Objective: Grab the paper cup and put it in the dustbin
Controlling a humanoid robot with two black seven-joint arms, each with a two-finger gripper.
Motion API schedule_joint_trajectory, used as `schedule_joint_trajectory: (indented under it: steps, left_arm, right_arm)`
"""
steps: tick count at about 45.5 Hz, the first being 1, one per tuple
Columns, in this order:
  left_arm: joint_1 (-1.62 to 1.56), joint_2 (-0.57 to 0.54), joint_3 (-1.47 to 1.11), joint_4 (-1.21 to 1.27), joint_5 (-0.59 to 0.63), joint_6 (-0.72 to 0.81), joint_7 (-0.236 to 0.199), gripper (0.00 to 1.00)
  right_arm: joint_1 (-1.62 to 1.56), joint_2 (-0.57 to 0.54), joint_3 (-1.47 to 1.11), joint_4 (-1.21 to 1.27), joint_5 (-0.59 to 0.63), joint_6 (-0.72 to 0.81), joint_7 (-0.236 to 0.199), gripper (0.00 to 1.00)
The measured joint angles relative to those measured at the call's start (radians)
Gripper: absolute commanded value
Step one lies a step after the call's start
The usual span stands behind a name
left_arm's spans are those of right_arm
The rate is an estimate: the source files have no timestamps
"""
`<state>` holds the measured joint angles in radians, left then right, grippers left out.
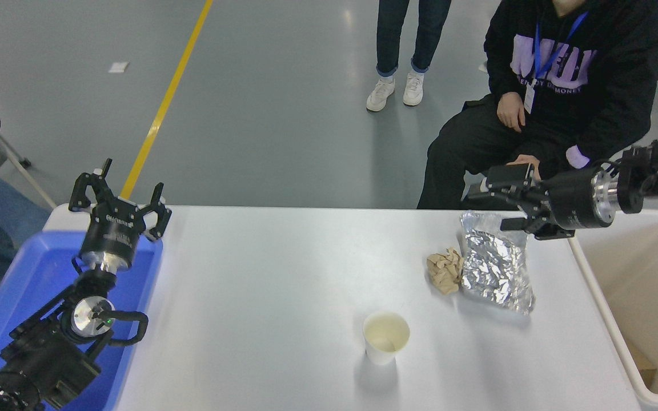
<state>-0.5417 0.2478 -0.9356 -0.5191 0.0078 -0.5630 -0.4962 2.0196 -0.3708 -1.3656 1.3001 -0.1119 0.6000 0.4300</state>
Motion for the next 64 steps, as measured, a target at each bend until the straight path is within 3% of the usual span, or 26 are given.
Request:
schedule_joint_trajectory:
  steps: [5,18,49,64]
  left_arm:
    - [0.001,0.0,0.0,0.001,0.0,0.0,-0.001,0.98]
    - [0.001,0.001,0.0,0.001,-0.001,0.0,-0.001,0.98]
    - [0.0,0.0,0.0,-0.001,-0.002,0.0,0.001,0.98]
    - [0.0,-0.001,0.0,-0.001,-0.002,0.0,0.001,0.98]
  right_arm:
    - [0.152,0.03,-0.007,0.055,-0.028,0.086,-0.099,1.0]
    - [0.339,0.098,0.02,0.134,-0.04,0.159,-0.188,1.0]
    - [0.443,0.123,-0.038,0.16,-0.044,0.184,-0.229,1.0]
    - [0.339,0.16,0.055,0.172,-0.002,0.185,-0.24,1.0]
